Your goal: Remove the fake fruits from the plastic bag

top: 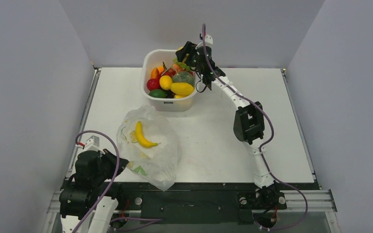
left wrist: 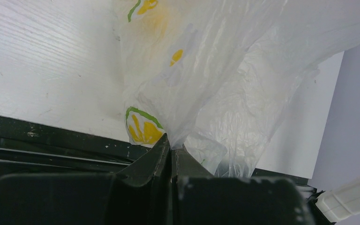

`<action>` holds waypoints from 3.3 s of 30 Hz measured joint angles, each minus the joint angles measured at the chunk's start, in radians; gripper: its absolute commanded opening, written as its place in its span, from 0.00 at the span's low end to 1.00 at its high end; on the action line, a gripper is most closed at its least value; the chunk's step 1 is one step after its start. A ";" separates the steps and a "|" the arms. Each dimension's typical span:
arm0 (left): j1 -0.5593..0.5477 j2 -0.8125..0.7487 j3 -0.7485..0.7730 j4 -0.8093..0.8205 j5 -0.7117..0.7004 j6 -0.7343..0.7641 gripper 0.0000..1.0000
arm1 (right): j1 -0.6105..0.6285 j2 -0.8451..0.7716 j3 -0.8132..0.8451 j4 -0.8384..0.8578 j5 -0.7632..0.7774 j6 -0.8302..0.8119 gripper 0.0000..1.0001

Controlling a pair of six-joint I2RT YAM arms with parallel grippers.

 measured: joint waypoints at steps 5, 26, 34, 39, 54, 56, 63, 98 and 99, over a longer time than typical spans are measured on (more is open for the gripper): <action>0.000 0.000 0.000 0.001 0.028 -0.003 0.00 | -0.036 0.150 0.189 -0.023 -0.037 0.024 0.43; 0.000 0.000 -0.022 0.001 0.082 -0.003 0.00 | 0.034 0.185 0.245 -0.126 0.019 -0.125 0.87; 0.000 -0.016 -0.022 -0.003 0.085 -0.003 0.00 | 0.047 0.039 0.055 -0.158 0.061 -0.148 0.86; 0.000 -0.029 -0.024 -0.009 0.087 -0.003 0.00 | 0.111 -0.203 -0.271 -0.096 0.097 -0.157 0.86; 0.000 -0.030 -0.058 -0.013 0.092 0.030 0.00 | 0.219 -0.838 -1.141 0.105 0.165 -0.119 0.85; 0.000 -0.029 -0.061 -0.012 0.092 0.034 0.00 | 0.240 -0.896 -1.231 0.111 0.167 -0.119 0.83; 0.000 -0.026 -0.070 -0.010 0.092 0.051 0.00 | 0.377 -1.065 -1.385 0.071 0.156 -0.163 0.81; 0.000 0.036 -0.058 -0.043 0.099 0.164 0.00 | 0.778 -0.360 -0.882 0.158 0.343 -0.338 0.51; 0.000 0.036 -0.058 -0.043 0.102 0.163 0.00 | 0.776 -0.344 -0.873 0.160 0.353 -0.341 0.52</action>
